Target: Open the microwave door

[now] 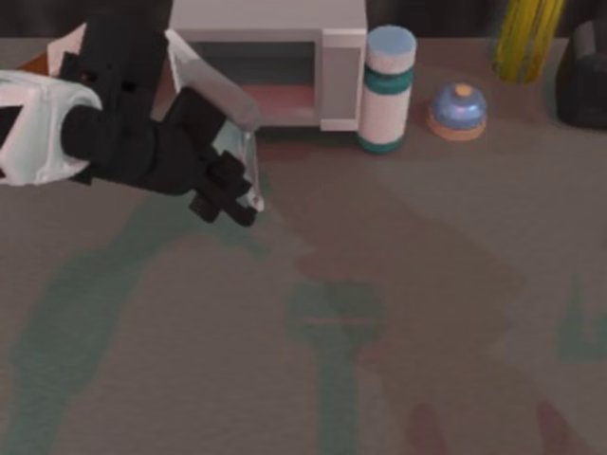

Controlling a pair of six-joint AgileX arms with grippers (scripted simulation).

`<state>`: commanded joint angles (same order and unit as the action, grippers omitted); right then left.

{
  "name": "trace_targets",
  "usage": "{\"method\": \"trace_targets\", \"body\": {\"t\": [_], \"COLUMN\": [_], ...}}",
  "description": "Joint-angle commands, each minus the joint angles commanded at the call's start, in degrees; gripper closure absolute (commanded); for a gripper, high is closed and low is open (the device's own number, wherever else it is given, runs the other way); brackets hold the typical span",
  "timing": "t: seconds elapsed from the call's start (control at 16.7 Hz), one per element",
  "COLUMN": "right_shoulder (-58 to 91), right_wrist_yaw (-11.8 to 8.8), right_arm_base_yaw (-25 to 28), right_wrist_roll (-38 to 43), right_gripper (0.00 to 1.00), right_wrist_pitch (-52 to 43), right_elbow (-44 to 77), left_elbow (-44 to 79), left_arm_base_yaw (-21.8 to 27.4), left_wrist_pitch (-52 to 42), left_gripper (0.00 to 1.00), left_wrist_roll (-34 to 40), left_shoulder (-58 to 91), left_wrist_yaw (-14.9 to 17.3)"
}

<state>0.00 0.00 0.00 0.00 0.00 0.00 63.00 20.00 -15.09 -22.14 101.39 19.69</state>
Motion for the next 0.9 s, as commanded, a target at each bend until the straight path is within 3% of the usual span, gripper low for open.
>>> {"method": "trace_targets", "body": {"t": [0.9], "right_shoulder": [0.0], "right_wrist_yaw": [0.0], "right_arm_base_yaw": [0.0], "right_wrist_roll": [0.0], "right_gripper": [0.0], "right_wrist_pitch": [0.0], "right_elbow": [0.0], "left_elbow": [-0.2], "left_arm_base_yaw": [0.05], "left_wrist_pitch": [-0.41], "left_gripper": [1.0], "left_wrist_roll": [-0.44], "left_shoulder": [0.03], "left_wrist_yaw": [0.76]}}
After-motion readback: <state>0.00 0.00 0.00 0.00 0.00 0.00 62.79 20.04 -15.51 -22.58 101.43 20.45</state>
